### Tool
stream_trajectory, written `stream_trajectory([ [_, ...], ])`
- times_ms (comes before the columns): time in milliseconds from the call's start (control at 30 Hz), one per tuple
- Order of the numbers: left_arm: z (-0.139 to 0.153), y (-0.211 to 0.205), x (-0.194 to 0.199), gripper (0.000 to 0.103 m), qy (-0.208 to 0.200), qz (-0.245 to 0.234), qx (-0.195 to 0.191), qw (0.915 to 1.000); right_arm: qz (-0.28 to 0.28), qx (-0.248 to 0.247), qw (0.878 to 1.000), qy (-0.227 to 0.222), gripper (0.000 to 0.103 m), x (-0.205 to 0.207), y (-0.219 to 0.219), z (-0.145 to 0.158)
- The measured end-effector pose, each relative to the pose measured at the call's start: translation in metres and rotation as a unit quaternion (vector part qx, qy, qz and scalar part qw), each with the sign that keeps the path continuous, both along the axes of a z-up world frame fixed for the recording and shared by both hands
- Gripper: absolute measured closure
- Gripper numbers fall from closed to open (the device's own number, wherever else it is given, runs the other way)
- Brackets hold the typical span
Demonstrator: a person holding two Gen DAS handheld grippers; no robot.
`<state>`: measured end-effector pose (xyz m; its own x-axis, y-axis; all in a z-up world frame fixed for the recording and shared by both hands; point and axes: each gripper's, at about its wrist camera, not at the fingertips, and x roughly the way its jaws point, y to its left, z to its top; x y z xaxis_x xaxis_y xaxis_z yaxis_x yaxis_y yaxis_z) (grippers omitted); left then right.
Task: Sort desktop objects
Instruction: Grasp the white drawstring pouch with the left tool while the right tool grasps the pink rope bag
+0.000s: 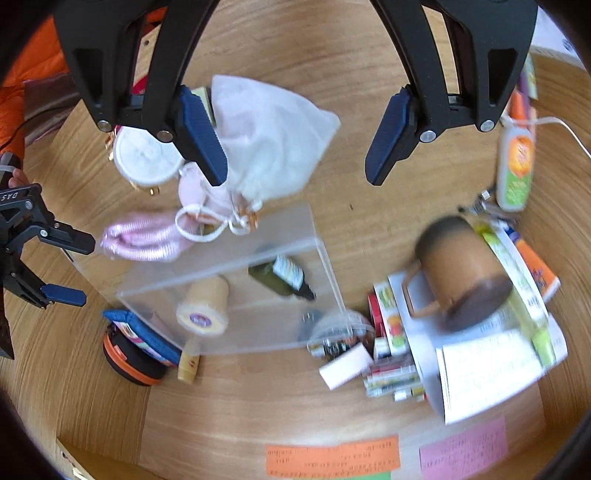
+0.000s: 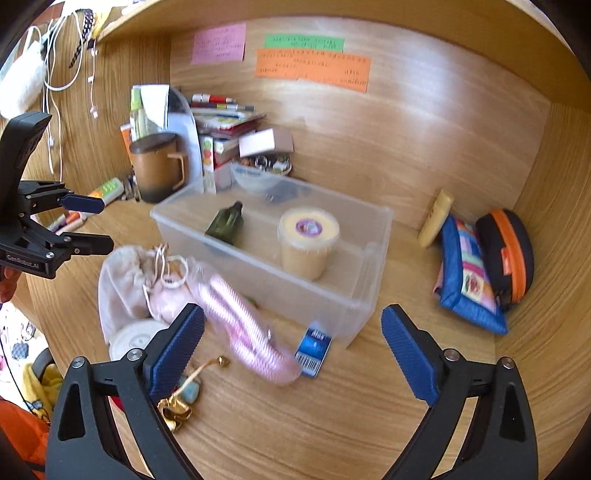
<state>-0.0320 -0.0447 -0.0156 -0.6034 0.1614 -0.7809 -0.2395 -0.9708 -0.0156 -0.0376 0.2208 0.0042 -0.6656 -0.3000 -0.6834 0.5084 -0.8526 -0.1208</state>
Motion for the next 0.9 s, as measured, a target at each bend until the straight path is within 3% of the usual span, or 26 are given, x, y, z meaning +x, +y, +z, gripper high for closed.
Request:
stream_trajectory([
  [267, -0.027, 0.004, 0.011, 0.026, -0.041, -0.016, 0.041, 0.9982, -0.006, -0.012, 0.999, -0.040, 0.007, -0.002, 0.008, -0.023],
  [533, -0.056, 0.016, -0.001, 0.026, -0.081, -0.023, 0.023, 0.9962, 0.006, -0.010, 0.998, -0.068, 0.007, -0.012, -0.002, -0.043],
  [567, -0.058, 0.017, -0.003, 0.023, -0.081, -0.022, 0.023, 0.9962, 0.009, -0.008, 0.997, -0.071, 0.007, -0.014, -0.004, -0.045],
  [600, -0.058, 0.017, -0.004, 0.012, -0.080, -0.022, 0.024, 0.9963, 0.012, -0.005, 0.997, -0.074, 0.007, -0.016, -0.006, -0.048],
  [633, -0.058, 0.017, -0.005, 0.007, -0.079, -0.020, 0.026, 0.9964, 0.013, -0.002, 0.997, -0.075, 0.007, -0.017, -0.008, -0.050],
  [900, -0.071, 0.018, -0.017, 0.003, -0.063, -0.003, -0.010, 0.9980, 0.030, -0.009, 0.997, -0.076, 0.007, -0.030, -0.015, -0.056],
])
